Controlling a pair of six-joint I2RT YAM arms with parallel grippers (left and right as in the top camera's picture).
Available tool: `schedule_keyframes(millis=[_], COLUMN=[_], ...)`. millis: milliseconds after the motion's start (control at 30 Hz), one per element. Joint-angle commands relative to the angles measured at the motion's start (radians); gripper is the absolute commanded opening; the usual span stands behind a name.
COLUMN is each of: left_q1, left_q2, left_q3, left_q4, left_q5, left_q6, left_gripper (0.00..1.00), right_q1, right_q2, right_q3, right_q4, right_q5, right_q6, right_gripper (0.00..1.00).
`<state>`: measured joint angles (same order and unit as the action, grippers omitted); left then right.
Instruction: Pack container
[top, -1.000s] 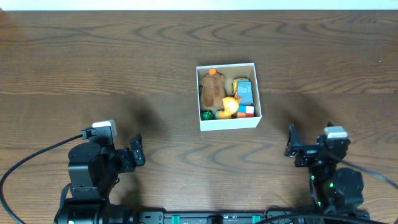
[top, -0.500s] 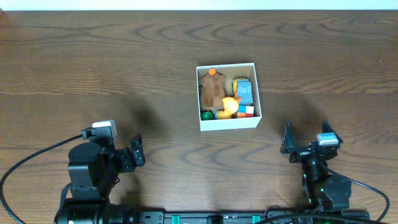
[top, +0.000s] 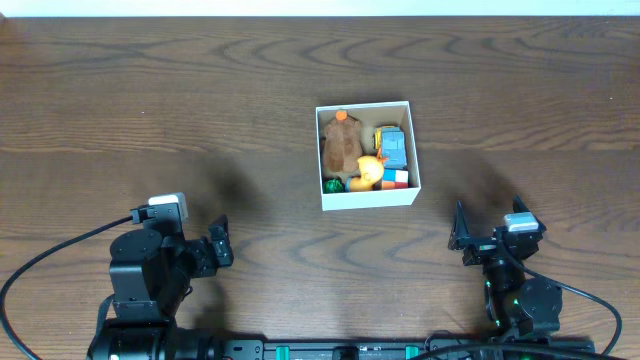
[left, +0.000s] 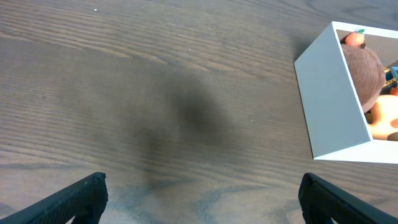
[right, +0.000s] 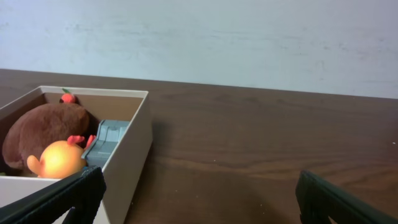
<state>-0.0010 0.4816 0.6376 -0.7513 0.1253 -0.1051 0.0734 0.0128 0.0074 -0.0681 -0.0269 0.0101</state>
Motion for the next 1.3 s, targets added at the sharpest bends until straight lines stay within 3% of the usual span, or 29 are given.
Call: schedule_keyframes(millis=[0, 667, 933, 1267], left_q1=[0.003, 0.002, 0.002, 0.002], left_q2=[0.001, -0.011, -0.232, -0.465], left_q3=[0.001, -0.001, -0.165, -0.436], left_q4=[0.004, -0.041, -0.037, 0.315], left_q5=[0.006, -0.041, -0.048, -0.047], left_q6=[-0.005, 0.027, 0.154, 0.201], left_gripper=[0.98, 0.98, 0.98, 0.98], right_q1=[-0.008, -0.008, -0.008, -0.008], right_q2=[-0.007, -0.007, -0.007, -0.007], right_q3=[-0.002, -0.002, -0.002, -0.002], right_q4=[-0.003, -0.003, -0.003, -0.003], right_q5=[-0.007, -0.007, -0.007, -0.007], right_q6=[0.004, 0.004, 0.003, 0.003], right_gripper=[0.99, 0.99, 0.99, 0.99])
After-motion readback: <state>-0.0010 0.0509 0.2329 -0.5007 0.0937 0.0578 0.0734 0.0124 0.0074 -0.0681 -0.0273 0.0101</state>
